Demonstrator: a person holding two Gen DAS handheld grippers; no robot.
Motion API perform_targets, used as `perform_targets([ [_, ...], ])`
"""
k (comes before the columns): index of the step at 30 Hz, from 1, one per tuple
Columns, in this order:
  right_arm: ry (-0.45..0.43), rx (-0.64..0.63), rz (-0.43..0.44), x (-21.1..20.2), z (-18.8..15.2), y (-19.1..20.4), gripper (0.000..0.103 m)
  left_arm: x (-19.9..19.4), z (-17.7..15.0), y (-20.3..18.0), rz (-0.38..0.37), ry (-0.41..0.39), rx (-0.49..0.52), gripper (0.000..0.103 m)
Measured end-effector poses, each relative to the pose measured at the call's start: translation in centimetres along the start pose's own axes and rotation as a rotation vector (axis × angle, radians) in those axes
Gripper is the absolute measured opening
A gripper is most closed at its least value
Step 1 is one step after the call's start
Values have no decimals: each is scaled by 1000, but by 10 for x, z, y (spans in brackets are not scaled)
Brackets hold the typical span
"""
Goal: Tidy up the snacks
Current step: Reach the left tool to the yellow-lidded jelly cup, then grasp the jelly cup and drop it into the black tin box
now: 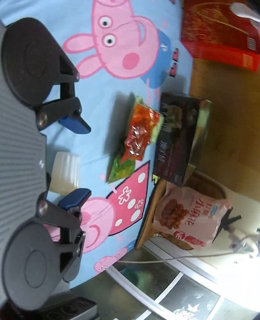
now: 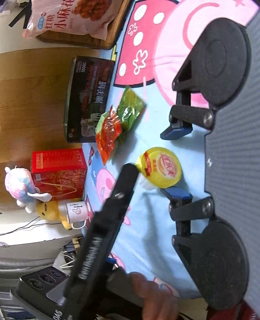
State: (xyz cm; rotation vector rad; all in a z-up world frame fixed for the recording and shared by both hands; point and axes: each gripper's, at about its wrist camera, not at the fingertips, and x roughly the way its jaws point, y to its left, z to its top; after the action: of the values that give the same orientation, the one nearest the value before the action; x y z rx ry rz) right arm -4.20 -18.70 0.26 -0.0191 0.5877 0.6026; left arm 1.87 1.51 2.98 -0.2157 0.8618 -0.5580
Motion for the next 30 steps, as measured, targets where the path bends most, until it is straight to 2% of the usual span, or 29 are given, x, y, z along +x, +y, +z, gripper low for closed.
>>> perform_targets([
  [3,-3,-12,-6,-1,-3,4,56,6,-4,11,-58,16,-58,51],
  [5,-6,-24,7,2,-3,6,56,6,-5,15,-107,17,-81,41],
  [6,-5,-36,20,3,-2,8,52,7,-5,17,-139,21,-95,39],
  [7,-8,-45,9,4,-1,9,48,7,-5,19,-146,22,-108,39],
  [11,-19,-9,36,7,6,-1,45,6,2,21,-157,8,-115,36],
  [15,-75,-34,29,9,29,-8,45,1,33,19,-159,-49,-82,36],
  [19,-174,-64,2,22,71,-28,45,1,85,13,-127,-153,-32,37],
  [23,-236,-56,-36,48,113,-55,45,20,137,9,-60,-230,-2,38],
  [28,-236,-73,-127,91,140,-78,46,61,181,14,21,-226,-15,38],
  [30,-225,-75,-194,106,143,-87,47,76,188,13,59,-220,-12,47],
])
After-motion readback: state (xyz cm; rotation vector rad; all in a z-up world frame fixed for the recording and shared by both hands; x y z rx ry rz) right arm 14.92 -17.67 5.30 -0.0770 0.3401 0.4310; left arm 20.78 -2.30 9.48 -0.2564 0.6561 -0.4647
